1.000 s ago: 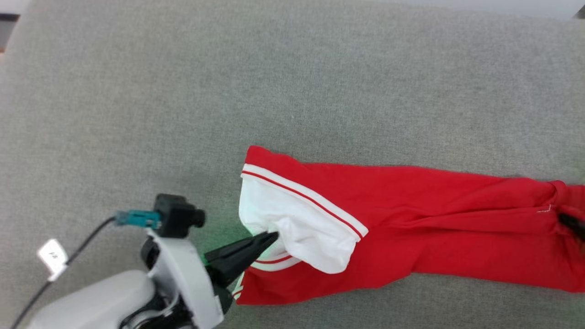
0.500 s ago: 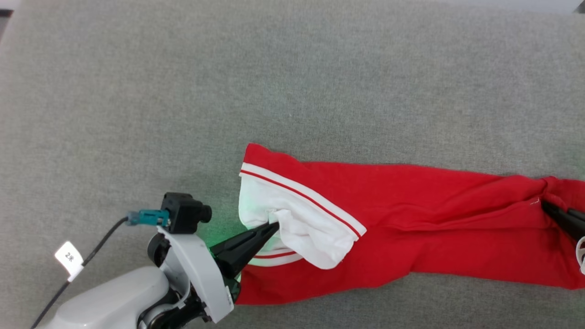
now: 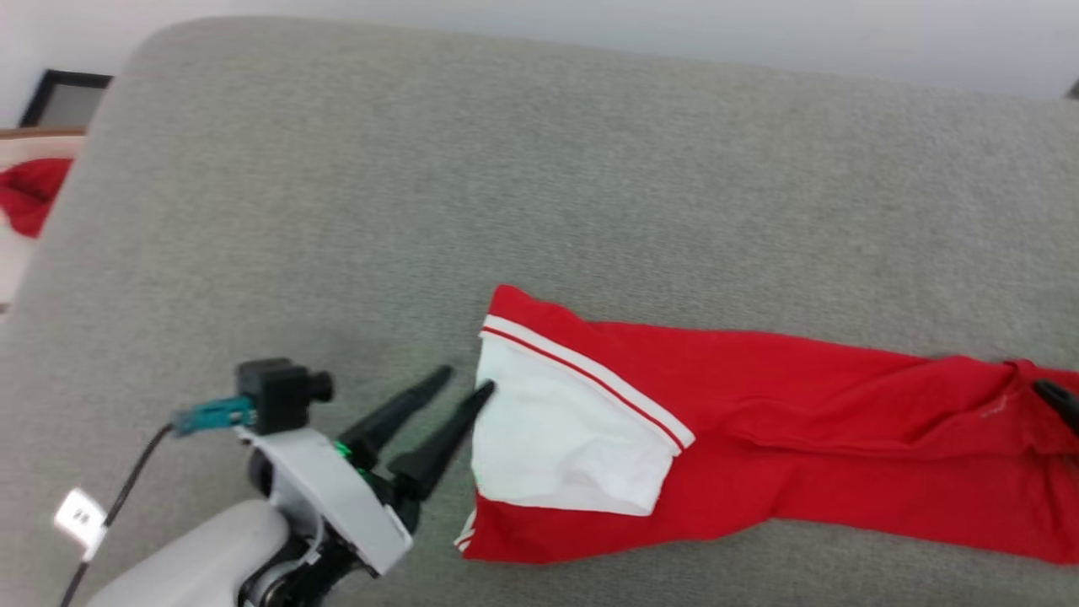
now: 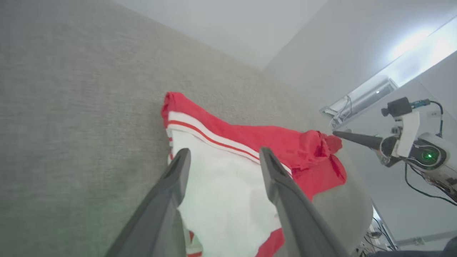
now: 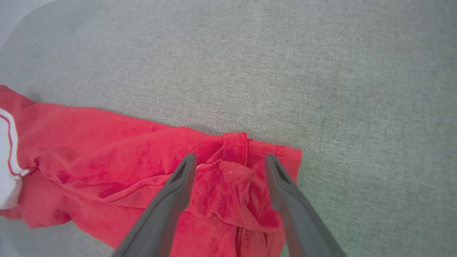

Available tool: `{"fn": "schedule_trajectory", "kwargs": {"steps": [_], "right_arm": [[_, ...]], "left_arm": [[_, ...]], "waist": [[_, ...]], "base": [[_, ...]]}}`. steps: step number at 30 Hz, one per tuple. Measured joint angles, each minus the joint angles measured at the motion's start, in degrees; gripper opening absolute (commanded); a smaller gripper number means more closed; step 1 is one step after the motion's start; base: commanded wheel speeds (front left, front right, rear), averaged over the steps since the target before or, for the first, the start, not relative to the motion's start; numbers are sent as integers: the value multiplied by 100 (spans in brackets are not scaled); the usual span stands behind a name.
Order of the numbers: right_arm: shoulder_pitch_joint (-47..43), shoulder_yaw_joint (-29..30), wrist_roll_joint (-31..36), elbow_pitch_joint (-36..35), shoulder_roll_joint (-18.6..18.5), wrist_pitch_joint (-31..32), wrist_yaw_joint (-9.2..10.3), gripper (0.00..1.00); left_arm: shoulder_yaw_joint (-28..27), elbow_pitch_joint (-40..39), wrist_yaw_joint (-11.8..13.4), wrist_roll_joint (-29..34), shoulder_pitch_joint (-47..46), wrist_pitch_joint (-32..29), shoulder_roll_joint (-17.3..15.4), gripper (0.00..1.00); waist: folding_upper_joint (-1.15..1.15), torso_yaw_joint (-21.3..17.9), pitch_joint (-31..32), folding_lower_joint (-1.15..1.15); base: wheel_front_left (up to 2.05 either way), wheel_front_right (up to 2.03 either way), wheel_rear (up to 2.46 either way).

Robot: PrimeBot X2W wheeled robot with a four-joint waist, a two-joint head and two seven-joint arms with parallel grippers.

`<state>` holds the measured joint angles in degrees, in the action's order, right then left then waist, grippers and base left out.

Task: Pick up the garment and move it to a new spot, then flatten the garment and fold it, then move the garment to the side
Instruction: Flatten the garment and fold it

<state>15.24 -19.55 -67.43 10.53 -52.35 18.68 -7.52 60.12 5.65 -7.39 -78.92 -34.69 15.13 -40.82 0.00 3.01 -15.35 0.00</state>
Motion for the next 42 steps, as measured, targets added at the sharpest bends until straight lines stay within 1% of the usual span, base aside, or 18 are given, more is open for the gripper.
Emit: {"fn": "schedule_trajectory", "kwargs": {"steps": [2,4,9,12,17,19,23,25,28,31,34,35,40,41,42], "right_arm": [[-128,97,-73,53,9,47,1,100],[-246,189,-111,113,25,83,1,100],[-463,443,-218,258,31,212,1,100],[-596,593,-319,342,27,368,1,100],[-876,827,-475,437,2,820,1,100],[-911,949,-536,500,-21,993,1,100],[-897,1192,-510,724,0,1344,1,100],[-786,1277,-403,861,92,1505,1,100],[-485,1311,-185,1015,285,1829,1,100],[-273,1310,64,1229,533,2295,1,100],[-100,1372,374,1392,643,2735,1,100],[-100,1372,374,1392,643,2735,1,100],[44,1714,866,1493,905,3149,7,100],[51,1794,968,1486,964,3187,8,67],[51,1892,1060,1470,1027,3237,9,27]], "left_arm": [[-570,179,0,263,369,0,189,100],[-1190,363,0,556,777,0,482,100],[-2460,771,15,1614,1711,0,1135,100],[-3174,842,34,2269,2070,0,1533,100],[-3891,832,88,3687,2375,0,1958,100],[-4168,773,113,4164,2416,1,2129,100],[-4624,594,198,5110,2415,1,2380,100],[-4767,515,207,5513,2415,1,2469,100],[-4927,460,200,5926,2414,1,2626,100],[-5010,450,144,6149,2405,0,2789,100],[-5079,459,93,6313,2365,0,2916,100],[-5079,459,93,6313,2365,0,2916,100],[-5156,522,55,6631,2303,1,3104,100],[-5164,542,38,6667,2301,1,3132,100],[-5182,558,32,6697,2300,1,3156,100]], "waist": [[0,87,45,0],[0,176,82,0],[0,354,153,0],[0,393,198,0],[0,371,246,0],[0,339,251,0],[0,291,244,0],[0,279,226,0],[0,278,182,0],[0,315,135,0],[0,385,77,0],[0,385,77,0],[0,502,-32,0],[0,520,-50,0],[0,534,-68,0]], "base": [[0,0,0],[0,0,0],[0,0,0],[0,0,0],[0,0,0],[0,0,0],[0,0,0],[0,0,0],[0,0,0],[0,0,0],[0,0,0],[0,0,0],[0,0,0],[0,0,0],[0,0,0]]}}
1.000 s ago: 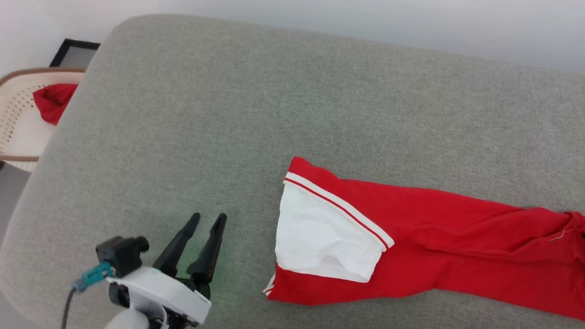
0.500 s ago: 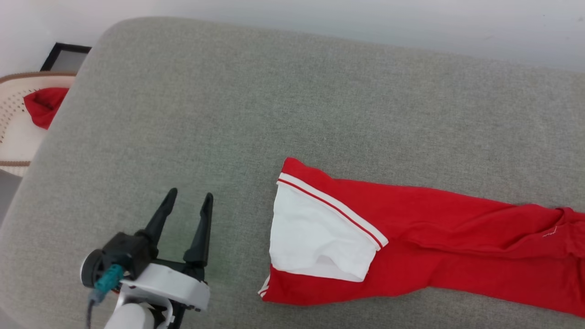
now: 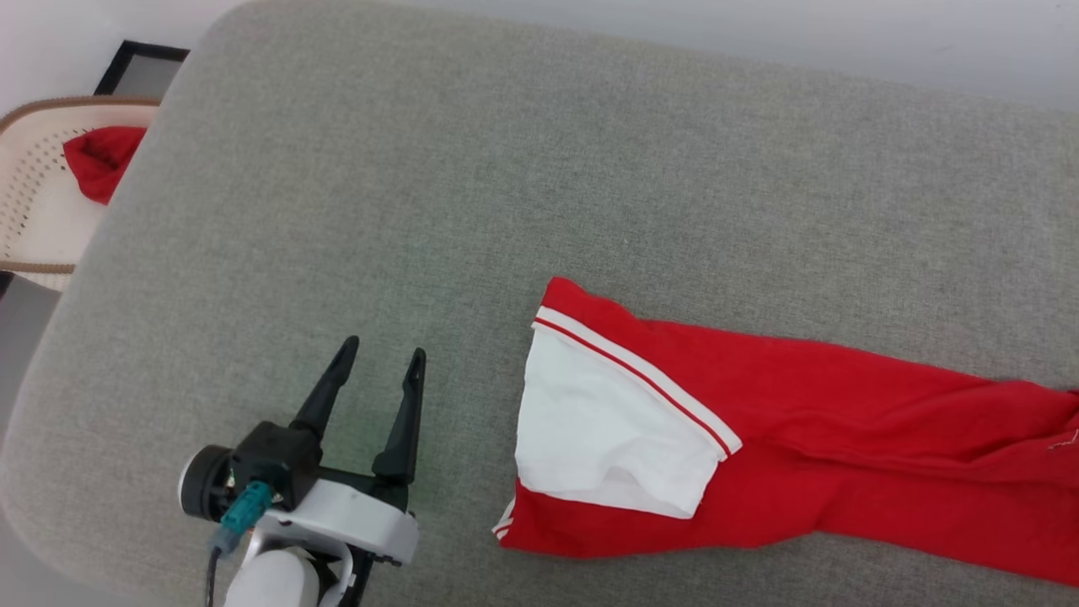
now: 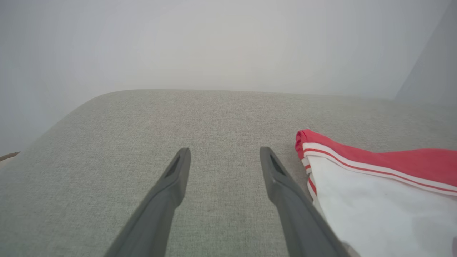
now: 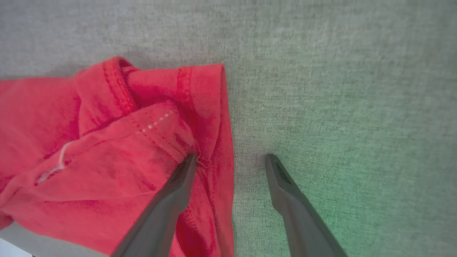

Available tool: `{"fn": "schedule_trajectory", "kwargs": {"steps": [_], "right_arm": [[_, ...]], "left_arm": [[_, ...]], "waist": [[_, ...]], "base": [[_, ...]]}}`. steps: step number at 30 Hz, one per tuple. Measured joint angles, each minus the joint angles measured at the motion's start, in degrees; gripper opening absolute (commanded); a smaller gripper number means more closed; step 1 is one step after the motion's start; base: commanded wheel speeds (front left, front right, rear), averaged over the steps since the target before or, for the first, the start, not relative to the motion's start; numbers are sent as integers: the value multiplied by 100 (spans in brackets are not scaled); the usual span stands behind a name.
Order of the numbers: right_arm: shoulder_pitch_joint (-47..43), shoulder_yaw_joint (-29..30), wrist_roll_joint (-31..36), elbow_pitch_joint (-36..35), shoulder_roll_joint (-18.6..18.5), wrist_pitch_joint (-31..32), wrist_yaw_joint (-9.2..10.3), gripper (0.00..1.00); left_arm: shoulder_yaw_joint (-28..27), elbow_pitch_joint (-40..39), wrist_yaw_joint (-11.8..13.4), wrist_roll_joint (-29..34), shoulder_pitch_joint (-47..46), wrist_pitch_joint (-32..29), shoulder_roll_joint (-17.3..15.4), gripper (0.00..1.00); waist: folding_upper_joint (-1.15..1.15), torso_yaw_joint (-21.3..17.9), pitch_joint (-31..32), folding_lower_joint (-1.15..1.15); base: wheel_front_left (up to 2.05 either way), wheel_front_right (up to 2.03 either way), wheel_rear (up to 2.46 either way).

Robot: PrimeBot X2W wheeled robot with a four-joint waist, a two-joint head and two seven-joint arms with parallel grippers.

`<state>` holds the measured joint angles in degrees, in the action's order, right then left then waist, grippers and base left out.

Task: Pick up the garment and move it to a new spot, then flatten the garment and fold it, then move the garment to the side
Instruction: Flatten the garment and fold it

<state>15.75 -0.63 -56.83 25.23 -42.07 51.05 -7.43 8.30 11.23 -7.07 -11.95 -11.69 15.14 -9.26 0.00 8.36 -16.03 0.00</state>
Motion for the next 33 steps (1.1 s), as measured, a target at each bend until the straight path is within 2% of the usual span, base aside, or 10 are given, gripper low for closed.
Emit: {"fn": "schedule_trajectory", "kwargs": {"steps": [1,11,14,20,25,28,32,33], "right_arm": [[-1,89,70,-44,62,24,13,0],[20,1037,798,-372,882,5,5,0],[28,1351,1034,-392,992,-110,-11,0],[-4,2179,1506,-69,738,-576,-10,0],[-99,2970,1689,561,356,-1100,-9,0],[-86,2978,1699,628,300,-1181,-9,0],[-94,2691,1624,460,311,-1170,-9,0],[-146,2443,1528,236,327,-1113,-9,0]], "left_arm": [[-14,4,-1,34,-4,0,23,100],[-285,-15,-27,146,20,0,14,100],[-321,-74,-31,138,57,0,-27,100],[-326,-136,-32,92,135,0,-147,100],[-303,-152,-32,74,163,0,-219,100],[-323,-147,-32,66,176,0,-259,100],[-330,-142,-32,67,227,0,-265,100],[-315,-122,-32,70,270,0,-261,100]], "waist": [[0,10,-17,0],[0,-178,0,0],[0,-289,22,0],[0,-497,45,0],[0,-615,43,0],[0,-650,66,0],[0,-687,130,0],[0,-706,192,0]], "base": [[0,0,0],[0,0,0],[0,0,0],[0,0,0],[0,0,0],[0,0,0],[0,0,0],[0,0,0]]}}
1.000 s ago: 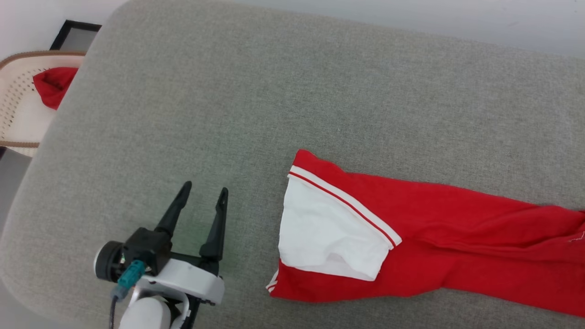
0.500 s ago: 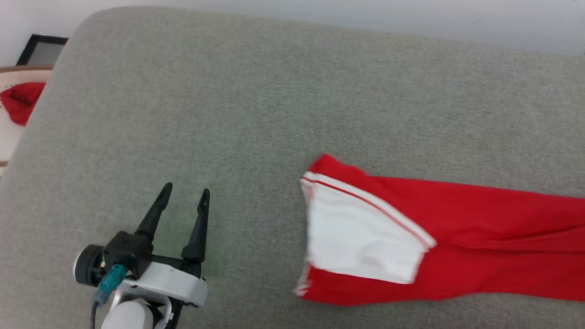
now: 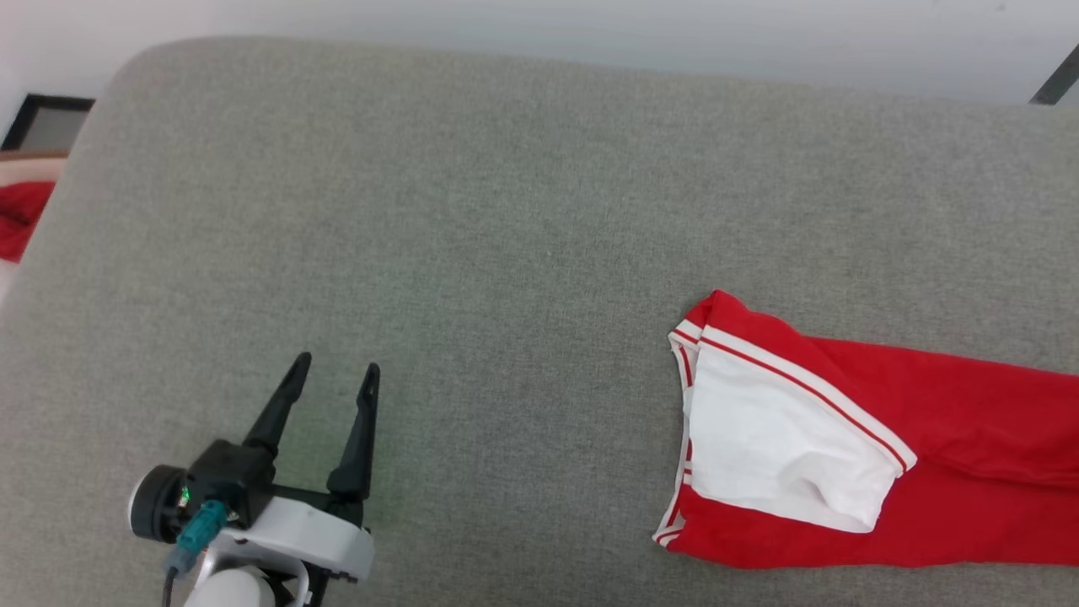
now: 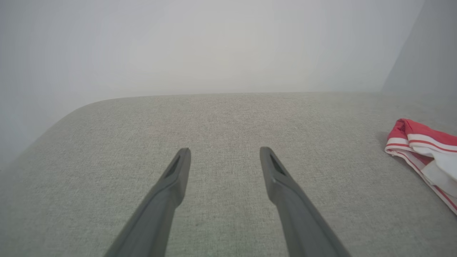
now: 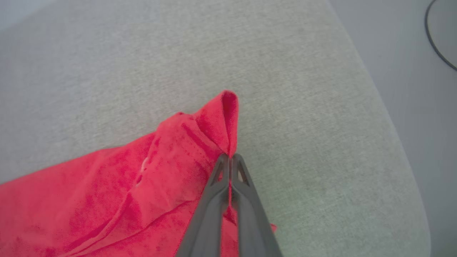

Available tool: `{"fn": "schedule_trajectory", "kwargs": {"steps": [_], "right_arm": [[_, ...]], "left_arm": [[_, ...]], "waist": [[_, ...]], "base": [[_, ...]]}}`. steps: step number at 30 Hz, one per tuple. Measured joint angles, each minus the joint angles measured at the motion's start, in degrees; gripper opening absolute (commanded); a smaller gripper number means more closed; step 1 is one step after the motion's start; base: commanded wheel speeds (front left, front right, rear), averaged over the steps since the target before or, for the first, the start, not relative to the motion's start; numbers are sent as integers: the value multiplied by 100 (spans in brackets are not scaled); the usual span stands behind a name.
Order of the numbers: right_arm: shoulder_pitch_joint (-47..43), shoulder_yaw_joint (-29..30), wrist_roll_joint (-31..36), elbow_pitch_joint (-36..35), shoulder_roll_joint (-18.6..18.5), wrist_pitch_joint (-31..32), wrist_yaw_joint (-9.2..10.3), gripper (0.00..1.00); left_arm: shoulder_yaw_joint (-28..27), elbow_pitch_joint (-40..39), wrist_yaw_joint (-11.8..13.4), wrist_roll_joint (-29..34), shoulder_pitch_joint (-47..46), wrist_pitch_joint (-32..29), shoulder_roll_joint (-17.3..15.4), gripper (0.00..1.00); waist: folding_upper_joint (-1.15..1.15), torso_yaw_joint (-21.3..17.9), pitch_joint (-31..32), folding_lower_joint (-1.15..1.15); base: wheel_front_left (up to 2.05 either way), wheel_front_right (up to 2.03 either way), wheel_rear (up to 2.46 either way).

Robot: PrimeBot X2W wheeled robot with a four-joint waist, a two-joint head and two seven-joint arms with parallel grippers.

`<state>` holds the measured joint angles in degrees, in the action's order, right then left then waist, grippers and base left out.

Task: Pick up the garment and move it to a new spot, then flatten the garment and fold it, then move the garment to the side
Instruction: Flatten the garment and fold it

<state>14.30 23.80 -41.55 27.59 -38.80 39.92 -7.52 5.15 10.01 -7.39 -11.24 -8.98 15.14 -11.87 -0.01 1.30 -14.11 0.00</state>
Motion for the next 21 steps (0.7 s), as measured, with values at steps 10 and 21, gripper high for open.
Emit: {"fn": "schedule_trajectory", "kwargs": {"steps": [10,21], "right_arm": [[-522,-1495,-489,-2225,536,649,2,0],[-211,-2958,-568,-3523,1319,1262,2,0]], "left_arm": [[54,-38,0,16,287,0,68,100],[186,-44,0,-30,387,0,156,100]], "waist": [[0,9,422,0],[0,421,636,0]], "base": [[0,0,0],[0,0,0]]}}
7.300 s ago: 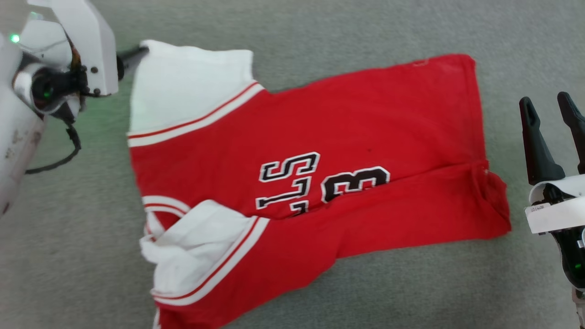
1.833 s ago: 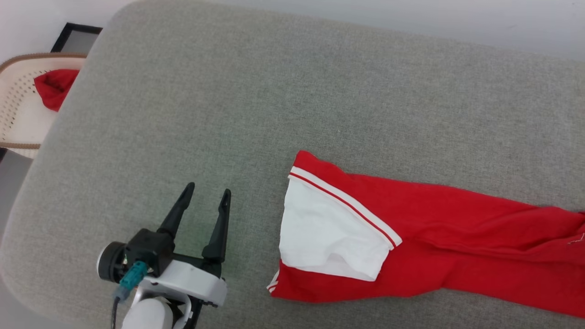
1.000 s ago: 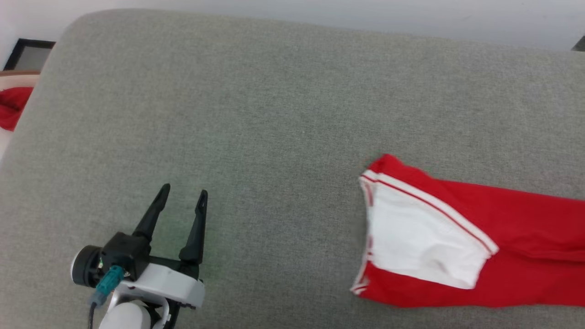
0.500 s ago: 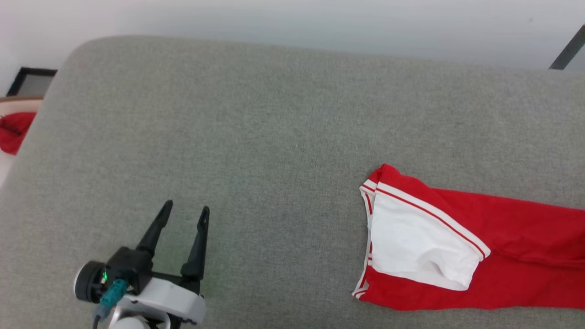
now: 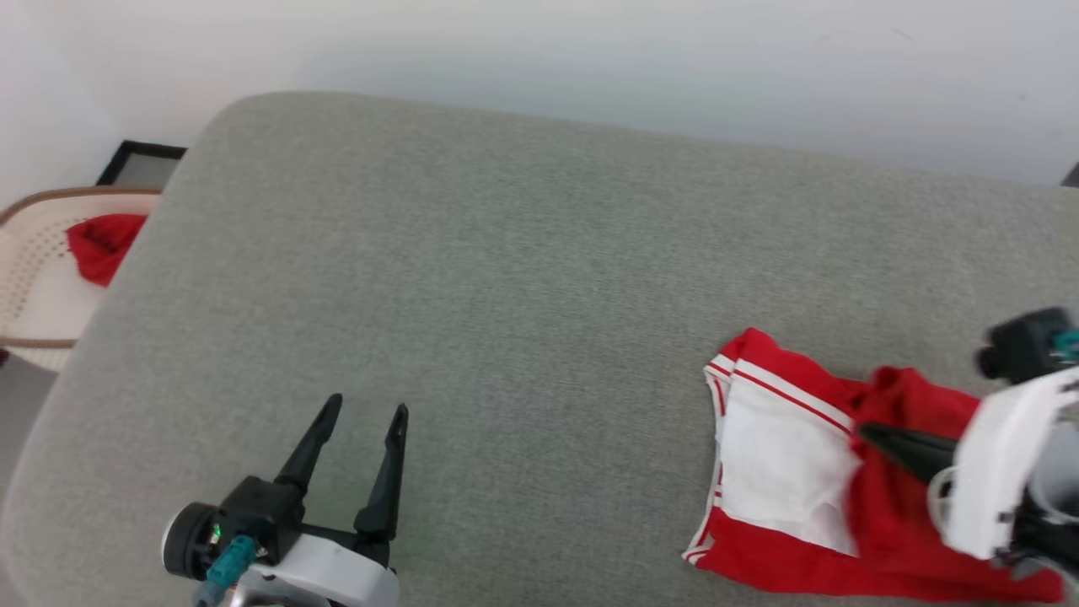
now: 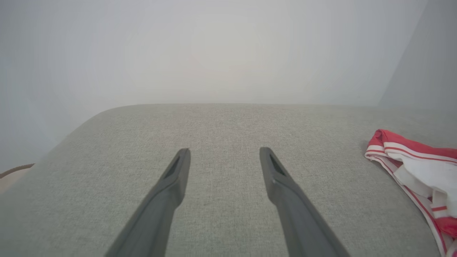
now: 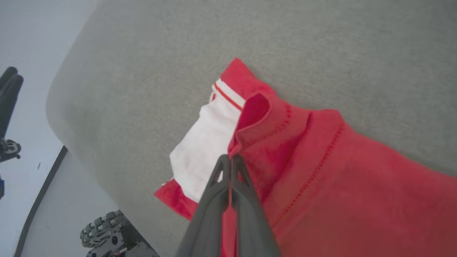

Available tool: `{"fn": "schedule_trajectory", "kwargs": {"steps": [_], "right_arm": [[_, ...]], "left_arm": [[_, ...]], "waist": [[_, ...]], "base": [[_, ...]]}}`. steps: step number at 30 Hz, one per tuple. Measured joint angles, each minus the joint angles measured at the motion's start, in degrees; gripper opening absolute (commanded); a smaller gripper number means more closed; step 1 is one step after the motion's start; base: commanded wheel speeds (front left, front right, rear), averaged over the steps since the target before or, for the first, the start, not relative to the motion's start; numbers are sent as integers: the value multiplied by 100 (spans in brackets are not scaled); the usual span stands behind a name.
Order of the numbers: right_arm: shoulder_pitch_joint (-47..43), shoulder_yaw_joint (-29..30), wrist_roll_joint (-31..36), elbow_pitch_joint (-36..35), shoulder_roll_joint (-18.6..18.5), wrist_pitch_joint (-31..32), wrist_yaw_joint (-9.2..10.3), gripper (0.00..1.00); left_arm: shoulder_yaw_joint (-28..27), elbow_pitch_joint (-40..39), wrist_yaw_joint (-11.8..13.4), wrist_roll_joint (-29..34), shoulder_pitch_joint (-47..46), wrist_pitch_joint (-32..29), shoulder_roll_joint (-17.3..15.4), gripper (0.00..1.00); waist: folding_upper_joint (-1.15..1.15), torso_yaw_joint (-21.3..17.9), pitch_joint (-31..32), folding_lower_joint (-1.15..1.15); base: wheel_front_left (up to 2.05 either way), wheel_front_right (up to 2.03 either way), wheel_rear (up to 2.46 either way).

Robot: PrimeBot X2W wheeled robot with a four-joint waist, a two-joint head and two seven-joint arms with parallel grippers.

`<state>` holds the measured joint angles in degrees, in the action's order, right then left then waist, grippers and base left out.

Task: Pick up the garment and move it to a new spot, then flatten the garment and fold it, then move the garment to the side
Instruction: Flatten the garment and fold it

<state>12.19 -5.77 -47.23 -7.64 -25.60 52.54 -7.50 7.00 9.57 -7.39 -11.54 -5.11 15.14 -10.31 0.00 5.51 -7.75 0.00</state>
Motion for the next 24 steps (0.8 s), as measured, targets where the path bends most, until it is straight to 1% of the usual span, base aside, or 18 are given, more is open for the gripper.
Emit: {"fn": "schedule_trajectory", "kwargs": {"steps": [1,2,6,10,11,12,14,17,20,23,24], "right_arm": [[0,0,0,0,0,0,0,0],[129,-258,43,24,122,21,0,0],[352,-677,123,286,283,-75,0,0],[612,-1156,229,724,303,-326,0,0],[612,-1156,229,724,303,-326,0,0],[711,-1325,240,1043,349,-545,0,0],[846,-1517,341,1371,324,-769,0,0],[971,-1710,281,1882,387,-1044,0,0],[1115,-1948,227,2252,425,-1254,0,0],[1204,-2082,147,2420,443,-1404,0,0],[1288,-2235,85,2524,447,-1507,0,0]], "left_arm": [[0,0,0,0,0,0,0,100],[20,-8,0,-4,11,-1,21,100],[5,-14,0,-19,12,0,90,100],[34,-14,0,-27,4,0,137,100],[34,-14,0,-27,4,0,137,100],[69,-12,0,-38,-18,0,157,100],[97,-4,0,-53,-51,0,165,100],[138,0,0,-66,-98,0,171,100],[144,7,0,-90,-146,0,170,100],[142,8,0,-93,-166,0,168,100],[116,19,0,-96,-164,0,156,100]], "waist": [[0,0,0,0],[0,85,14,0],[0,244,15,0],[0,348,-34,0],[0,348,-34,0],[0,378,-67,0],[0,400,-99,0],[0,423,-139,0],[0,426,-180,0],[0,412,-195,0],[0,379,-198,0]], "base": [[0,0,0],[0,0,0],[0,0,0],[0,0,0],[0,0,0],[0,0,0],[0,0,0],[0,0,0],[0,0,0],[0,0,0],[0,0,0]]}}
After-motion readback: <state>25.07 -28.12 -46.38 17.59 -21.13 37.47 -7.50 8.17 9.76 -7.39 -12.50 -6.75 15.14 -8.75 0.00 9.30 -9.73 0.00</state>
